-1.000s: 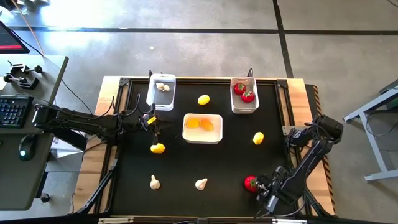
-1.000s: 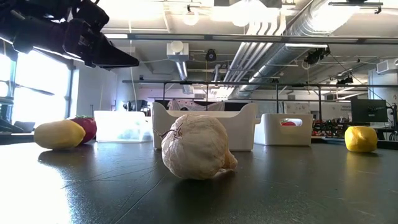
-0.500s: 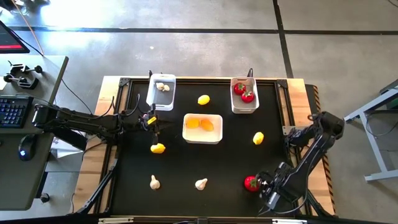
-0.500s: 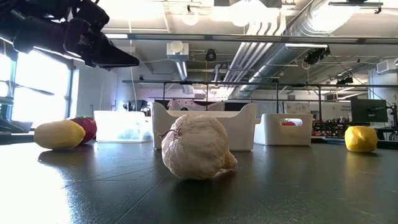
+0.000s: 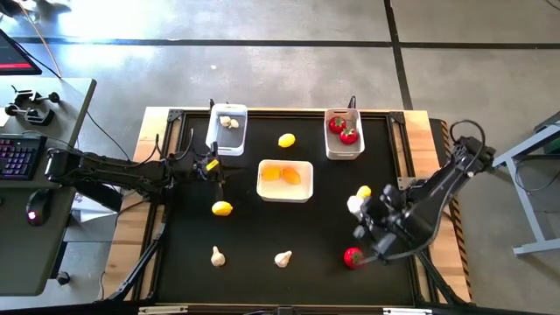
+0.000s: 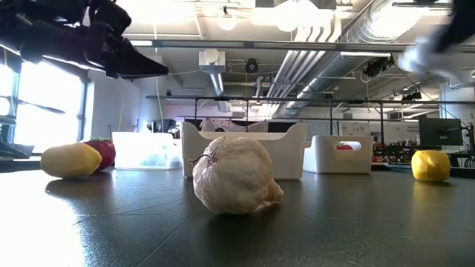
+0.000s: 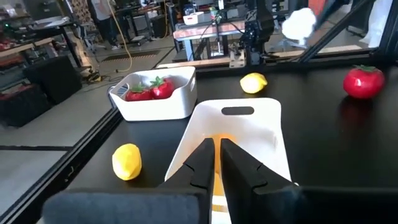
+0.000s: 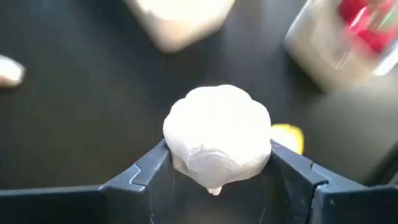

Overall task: Sort produce into baskets
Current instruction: Put the white garlic into the transparent bin

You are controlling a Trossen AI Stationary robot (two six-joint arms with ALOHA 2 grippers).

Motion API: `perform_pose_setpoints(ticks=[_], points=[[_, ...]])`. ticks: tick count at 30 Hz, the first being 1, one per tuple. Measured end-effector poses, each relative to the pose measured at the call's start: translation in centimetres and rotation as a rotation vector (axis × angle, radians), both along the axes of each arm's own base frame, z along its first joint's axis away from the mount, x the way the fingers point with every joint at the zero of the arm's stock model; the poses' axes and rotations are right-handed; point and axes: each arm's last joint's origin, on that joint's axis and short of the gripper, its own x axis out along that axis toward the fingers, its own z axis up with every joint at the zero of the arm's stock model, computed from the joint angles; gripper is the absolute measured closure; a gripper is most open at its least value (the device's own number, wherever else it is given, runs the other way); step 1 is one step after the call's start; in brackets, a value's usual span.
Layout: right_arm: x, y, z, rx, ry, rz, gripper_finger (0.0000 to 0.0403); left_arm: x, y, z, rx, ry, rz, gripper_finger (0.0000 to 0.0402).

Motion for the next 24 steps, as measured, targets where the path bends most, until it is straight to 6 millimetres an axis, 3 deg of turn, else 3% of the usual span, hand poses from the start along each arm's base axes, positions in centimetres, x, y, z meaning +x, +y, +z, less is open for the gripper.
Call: perform_pose_setpoints(ticks=[6,13,24], points=[[3.2,-3.5,0.9,-0.212,-0.132,-0.035,0.0212,0.1,-0.1,0.3,-0.045,-0.042,-0.041,0.0401],[7.8,-7.1,1.7,-0.330,-0.193,-0.018,0.0213,0.2,-0.2,0.3,-0.145,-0.066,-0.040,0.0401],[15.5,-13.9,0.6,-0.286,-0.191,0.305,0.0213,2.1,0.5,-1.0,-0.168,-0.066,-0.118,0.0401]])
